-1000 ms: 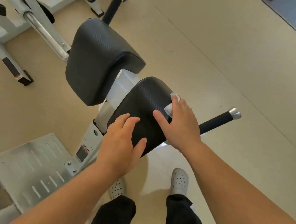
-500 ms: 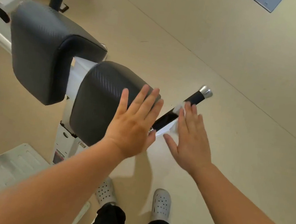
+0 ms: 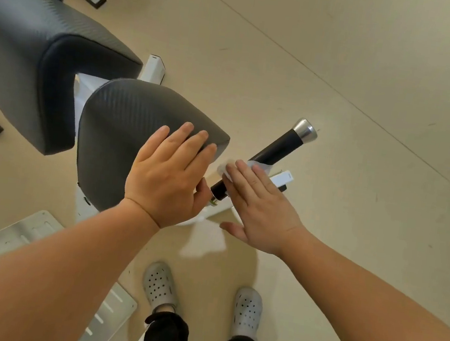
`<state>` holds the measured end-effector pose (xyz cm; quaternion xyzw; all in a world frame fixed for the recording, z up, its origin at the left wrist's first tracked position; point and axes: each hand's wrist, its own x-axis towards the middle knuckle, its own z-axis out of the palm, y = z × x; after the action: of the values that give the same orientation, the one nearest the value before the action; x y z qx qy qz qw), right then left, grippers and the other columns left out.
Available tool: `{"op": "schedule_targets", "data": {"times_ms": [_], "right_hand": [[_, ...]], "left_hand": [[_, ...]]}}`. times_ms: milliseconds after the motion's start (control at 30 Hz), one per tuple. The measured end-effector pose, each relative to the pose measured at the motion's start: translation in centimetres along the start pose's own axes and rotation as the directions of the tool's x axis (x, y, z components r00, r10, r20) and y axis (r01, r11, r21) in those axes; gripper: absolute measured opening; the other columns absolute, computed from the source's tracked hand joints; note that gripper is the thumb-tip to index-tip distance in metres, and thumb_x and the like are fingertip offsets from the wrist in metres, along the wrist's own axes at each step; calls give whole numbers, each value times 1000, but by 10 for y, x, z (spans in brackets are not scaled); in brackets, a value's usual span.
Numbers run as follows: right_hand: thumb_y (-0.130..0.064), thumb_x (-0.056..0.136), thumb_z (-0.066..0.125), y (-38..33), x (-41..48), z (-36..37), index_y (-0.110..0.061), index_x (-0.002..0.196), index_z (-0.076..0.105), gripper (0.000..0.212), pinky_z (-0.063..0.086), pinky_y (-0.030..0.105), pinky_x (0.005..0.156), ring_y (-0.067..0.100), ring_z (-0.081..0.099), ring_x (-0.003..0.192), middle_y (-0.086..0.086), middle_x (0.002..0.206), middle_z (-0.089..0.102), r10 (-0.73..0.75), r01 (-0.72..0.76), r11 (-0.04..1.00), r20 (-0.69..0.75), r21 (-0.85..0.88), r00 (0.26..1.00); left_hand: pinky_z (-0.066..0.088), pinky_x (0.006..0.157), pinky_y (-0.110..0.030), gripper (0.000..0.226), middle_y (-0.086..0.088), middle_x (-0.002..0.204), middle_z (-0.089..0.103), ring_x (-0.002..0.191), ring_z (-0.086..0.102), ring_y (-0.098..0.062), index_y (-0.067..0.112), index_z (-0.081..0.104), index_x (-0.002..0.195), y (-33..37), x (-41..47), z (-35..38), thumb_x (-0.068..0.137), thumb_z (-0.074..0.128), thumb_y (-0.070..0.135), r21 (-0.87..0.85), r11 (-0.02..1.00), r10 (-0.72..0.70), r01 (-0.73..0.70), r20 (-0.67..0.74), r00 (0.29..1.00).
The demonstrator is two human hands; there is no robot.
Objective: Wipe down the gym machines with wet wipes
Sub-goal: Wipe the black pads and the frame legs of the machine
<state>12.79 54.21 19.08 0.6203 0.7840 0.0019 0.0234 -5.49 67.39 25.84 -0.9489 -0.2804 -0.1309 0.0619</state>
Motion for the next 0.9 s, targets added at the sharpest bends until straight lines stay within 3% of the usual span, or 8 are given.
{"op": "schedule_targets", "data": {"times_ms": [133, 267, 400, 500, 633, 733, 800, 900], "right_hand": [[-61, 100, 39, 32, -5, -6, 2, 155, 36, 83, 16, 46, 127, 32, 26, 154, 18, 163, 33, -2, -1, 999, -88, -37, 996], [-53, 97, 53, 1, 1, -1, 3, 156, 34, 83, 10, 47, 128, 34, 19, 156, 17, 165, 29, 203, -188, 970, -88, 151, 975], [-42, 97, 56, -41, -15, 19, -3, 158, 28, 78, 8, 48, 129, 31, 8, 158, 13, 169, 14, 69, -59, 978, -42, 199, 997], [-39, 96, 60, -41, -19, 16, -3, 158, 32, 76, 9, 48, 129, 30, 12, 158, 12, 169, 19, 85, -56, 964, -102, 259, 991], [-41, 100, 57, 2, -1, -15, 1, 157, 31, 76, 0, 48, 127, 37, 16, 156, 18, 167, 21, 459, -372, 864, -225, 340, 860], [-44, 103, 49, 36, 4, -30, 4, 158, 24, 77, -4, 50, 127, 41, 8, 156, 22, 168, 15, 615, -522, 782, -286, 341, 735], [-47, 103, 49, 36, 6, -21, 3, 159, 19, 81, -8, 49, 127, 39, 2, 157, 20, 170, 8, 608, -549, 788, -213, 278, 765], [-47, 97, 59, 4, 5, 1, 3, 158, 21, 87, -10, 47, 127, 36, -1, 157, 18, 170, 10, 466, -425, 869, -132, 252, 875]], "left_hand": [[33, 117, -51, 45, -10, 134, 64, 133, 53, -35, 13, 69, 128, 5, 1, 1, 88, 57, 30, 20, 1000, -20, 20, -3, 1000], [31, 118, -50, 45, -10, 136, 63, 134, 52, -35, 14, 68, 128, 5, 0, 0, 89, 56, 33, 37, 999, -29, 27, 44, 999], [33, 116, -52, 46, -10, 135, 64, 133, 53, -35, 13, 68, 129, 7, 1, -3, 91, 56, 36, 46, 999, -26, 25, 34, 999], [32, 117, -51, 46, -10, 135, 64, 133, 53, -35, 13, 68, 128, 6, 3, -2, 90, 57, 36, 51, 998, -23, 22, 21, 1000], [30, 118, -50, 46, -10, 134, 64, 133, 53, -35, 13, 69, 127, 6, 0, 0, 87, 60, 34, 55, 998, -22, 21, 10, 1000], [31, 117, -51, 46, -11, 134, 64, 133, 53, -36, 12, 68, 127, 5, -1, 0, 87, 60, 34, 63, 998, -15, 14, 13, 1000], [30, 117, -51, 47, -11, 135, 64, 133, 53, -37, 12, 68, 127, 6, 0, 0, 87, 60, 34, 67, 998, -21, 19, 22, 1000], [29, 118, -51, 47, -11, 135, 63, 133, 52, -37, 13, 67, 128, 8, 1, -1, 87, 60, 34, 70, 997, -25, 22, 41, 999]]}}
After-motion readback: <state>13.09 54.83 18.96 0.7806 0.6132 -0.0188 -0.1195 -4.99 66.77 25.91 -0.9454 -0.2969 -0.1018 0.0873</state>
